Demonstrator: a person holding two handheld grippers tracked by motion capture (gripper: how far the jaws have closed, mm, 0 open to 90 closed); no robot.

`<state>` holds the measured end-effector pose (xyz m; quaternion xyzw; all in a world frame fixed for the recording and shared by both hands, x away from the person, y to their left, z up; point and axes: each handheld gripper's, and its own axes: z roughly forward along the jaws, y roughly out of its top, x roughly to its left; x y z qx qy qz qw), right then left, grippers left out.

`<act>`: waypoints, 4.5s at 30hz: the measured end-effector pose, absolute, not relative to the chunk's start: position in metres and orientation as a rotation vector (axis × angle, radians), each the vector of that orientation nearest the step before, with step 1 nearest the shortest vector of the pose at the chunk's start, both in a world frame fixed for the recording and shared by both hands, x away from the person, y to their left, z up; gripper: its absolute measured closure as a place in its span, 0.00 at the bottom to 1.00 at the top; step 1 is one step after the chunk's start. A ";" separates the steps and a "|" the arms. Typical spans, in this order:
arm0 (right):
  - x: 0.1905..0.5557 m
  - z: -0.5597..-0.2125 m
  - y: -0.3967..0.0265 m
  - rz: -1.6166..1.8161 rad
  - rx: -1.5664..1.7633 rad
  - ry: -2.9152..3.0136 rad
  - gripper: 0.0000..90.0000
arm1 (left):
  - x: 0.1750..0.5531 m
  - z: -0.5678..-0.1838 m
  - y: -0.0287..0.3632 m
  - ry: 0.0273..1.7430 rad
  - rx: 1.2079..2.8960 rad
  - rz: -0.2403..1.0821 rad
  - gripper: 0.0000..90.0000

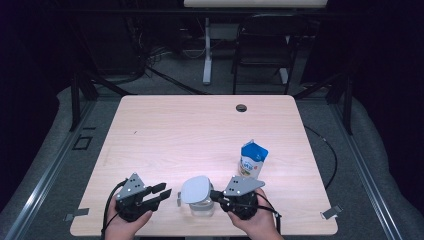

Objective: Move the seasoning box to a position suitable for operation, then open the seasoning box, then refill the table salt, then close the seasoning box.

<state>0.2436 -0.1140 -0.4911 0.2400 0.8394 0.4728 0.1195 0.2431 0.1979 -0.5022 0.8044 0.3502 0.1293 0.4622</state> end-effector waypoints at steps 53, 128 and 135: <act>0.254 -0.467 -0.061 1.380 0.622 2.529 0.97 | 0.255 -0.513 0.223 0.972 1.930 0.320 0.62; 0.247 -0.482 -0.182 1.251 0.952 2.255 0.54 | 0.252 -0.510 0.231 1.017 1.869 0.360 0.53; 0.250 -0.483 -0.196 1.184 0.999 2.218 0.52 | 0.252 -0.509 0.232 1.024 1.868 0.358 0.53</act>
